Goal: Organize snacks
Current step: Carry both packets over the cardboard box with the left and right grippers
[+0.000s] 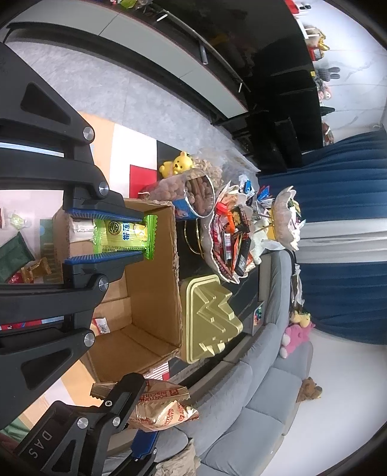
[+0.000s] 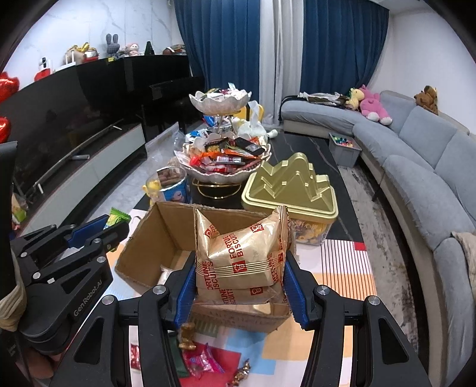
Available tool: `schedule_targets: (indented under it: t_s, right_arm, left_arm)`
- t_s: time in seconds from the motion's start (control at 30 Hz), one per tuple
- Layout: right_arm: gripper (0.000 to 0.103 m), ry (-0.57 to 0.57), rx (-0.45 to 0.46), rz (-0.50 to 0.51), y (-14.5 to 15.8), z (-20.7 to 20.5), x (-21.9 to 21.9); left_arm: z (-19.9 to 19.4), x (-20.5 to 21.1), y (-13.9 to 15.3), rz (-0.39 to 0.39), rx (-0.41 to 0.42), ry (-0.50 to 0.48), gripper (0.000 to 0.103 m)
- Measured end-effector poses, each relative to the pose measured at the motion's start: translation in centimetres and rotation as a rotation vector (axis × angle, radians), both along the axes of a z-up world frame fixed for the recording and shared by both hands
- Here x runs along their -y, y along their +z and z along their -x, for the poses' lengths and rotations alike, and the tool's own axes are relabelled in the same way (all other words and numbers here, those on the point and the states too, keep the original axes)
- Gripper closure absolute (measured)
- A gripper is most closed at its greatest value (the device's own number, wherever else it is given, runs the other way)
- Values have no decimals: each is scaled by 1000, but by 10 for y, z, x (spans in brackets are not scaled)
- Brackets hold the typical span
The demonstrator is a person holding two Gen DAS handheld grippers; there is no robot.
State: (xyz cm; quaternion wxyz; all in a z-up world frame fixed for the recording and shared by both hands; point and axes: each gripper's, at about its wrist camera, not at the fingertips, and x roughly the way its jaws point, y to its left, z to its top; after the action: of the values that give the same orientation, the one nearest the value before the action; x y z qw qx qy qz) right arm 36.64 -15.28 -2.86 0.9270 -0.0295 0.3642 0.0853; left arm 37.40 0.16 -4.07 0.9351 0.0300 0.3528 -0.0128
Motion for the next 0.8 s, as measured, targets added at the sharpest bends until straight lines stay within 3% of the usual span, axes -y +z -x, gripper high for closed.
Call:
schedule_targets:
  t_s: [0.5,0.8]
  right_arm:
    - [48,-40,-72,-4,-26,-36,-3]
    - [45,-43,-65,10,-28,-38,-7]
  left_arm:
    - [-30,-7,-25,27,-50,43,83]
    - [-34,-8,-31,29,-74,45,81]
